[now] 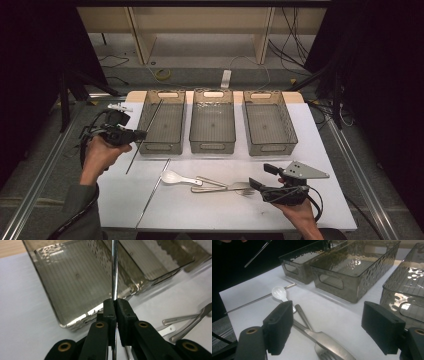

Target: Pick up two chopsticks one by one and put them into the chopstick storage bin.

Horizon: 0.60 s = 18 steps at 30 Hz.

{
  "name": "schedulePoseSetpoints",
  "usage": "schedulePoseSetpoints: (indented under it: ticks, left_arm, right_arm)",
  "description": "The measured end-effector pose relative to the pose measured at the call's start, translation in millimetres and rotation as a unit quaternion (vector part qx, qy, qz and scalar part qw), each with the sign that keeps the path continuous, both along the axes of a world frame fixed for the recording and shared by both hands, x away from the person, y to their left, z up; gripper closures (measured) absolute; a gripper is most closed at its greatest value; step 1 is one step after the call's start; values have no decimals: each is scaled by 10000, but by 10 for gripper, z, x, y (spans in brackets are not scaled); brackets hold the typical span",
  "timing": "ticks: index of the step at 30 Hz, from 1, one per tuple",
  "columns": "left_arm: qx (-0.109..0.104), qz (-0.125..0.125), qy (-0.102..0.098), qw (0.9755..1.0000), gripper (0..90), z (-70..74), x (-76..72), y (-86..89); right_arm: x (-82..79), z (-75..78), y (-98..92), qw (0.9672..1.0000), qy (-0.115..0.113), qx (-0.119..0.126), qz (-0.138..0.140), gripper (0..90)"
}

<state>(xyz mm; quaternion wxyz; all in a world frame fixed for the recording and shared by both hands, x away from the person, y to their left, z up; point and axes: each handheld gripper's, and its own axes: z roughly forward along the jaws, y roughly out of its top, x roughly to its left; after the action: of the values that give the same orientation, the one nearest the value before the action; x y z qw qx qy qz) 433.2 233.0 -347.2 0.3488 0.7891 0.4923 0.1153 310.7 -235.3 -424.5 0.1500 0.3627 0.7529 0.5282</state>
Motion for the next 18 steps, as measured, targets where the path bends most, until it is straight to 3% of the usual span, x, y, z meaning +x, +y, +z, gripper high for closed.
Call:
schedulePoseSetpoints:
  ticks: [6,13,18]
  left_arm:
    - [-222,126,-57,9997,853,-4,197,4]
    - [-329,323,-147,9988,853,5,404,30]
    - [-461,539,-243,9972,853,20,542,85]
  right_arm:
    - [1,1,-5,10000,0,15,2,263]
    - [0,4,-7,10000,-7,27,10,263]
    - [-1,7,-8,10000,-5,29,23,263]
